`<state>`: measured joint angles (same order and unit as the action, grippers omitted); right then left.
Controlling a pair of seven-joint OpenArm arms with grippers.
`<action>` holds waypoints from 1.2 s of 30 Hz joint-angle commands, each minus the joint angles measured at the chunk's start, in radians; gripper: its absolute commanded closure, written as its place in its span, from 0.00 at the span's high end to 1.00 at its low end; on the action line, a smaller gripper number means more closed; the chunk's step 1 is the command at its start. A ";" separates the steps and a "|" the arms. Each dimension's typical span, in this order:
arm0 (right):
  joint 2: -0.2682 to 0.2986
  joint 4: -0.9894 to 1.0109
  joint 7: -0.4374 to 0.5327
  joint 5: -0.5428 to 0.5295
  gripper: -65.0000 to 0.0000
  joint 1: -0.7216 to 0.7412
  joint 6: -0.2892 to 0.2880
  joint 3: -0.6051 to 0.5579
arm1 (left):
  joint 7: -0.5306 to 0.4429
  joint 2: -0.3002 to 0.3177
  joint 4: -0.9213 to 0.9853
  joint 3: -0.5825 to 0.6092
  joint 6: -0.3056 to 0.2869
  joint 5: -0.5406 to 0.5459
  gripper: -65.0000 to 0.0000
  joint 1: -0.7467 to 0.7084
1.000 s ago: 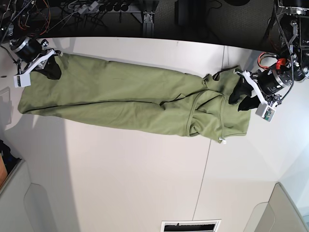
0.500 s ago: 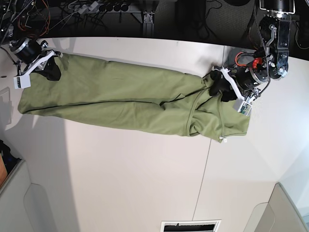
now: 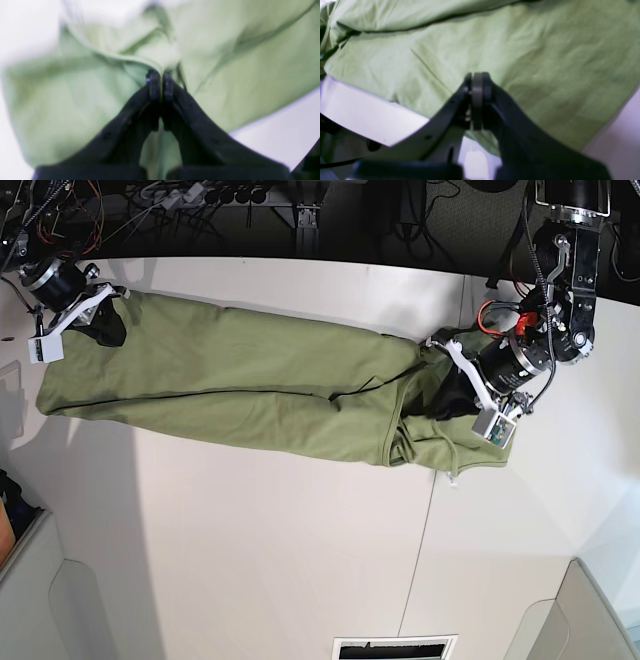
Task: Layout the t-shirt on the table in an organized manner, then fold the t-shirt properly
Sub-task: 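Release with the left gripper and grasp the shirt hem further along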
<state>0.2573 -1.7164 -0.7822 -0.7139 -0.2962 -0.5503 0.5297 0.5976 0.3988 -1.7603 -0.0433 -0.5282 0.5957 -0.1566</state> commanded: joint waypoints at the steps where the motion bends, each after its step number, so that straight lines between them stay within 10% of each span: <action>1: 0.013 -0.016 0.023 -0.015 0.00 0.005 -0.003 0.005 | -0.026 0.011 -0.034 -0.006 -0.008 0.019 0.00 0.027; 9: 0.014 -0.016 0.024 0.007 0.00 0.005 -0.003 0.005 | -0.086 -0.068 0.094 0.011 -0.014 0.013 0.00 0.294; 18: 0.011 -0.016 0.027 0.011 0.00 0.005 -0.003 0.005 | -0.225 -0.201 0.758 0.111 -0.010 -0.172 0.01 0.700; 22: 0.011 -0.016 0.031 0.010 0.00 0.005 -0.004 0.005 | -0.194 -0.202 0.932 0.110 -0.007 -0.163 0.53 0.767; 30: 0.011 -0.016 0.071 0.010 0.00 0.005 -0.004 0.005 | 0.105 -0.118 0.792 0.108 -0.063 0.084 0.57 0.717; 36: 0.011 -0.016 0.071 0.010 0.00 0.007 -0.003 0.005 | 0.114 -0.103 0.624 0.108 -0.056 0.034 0.56 0.548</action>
<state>0.2543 -1.7164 -0.7338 -0.6872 -0.2958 -0.5503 0.5289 0.7338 0.2893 -1.1172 0.0689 -0.5800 0.6106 0.3595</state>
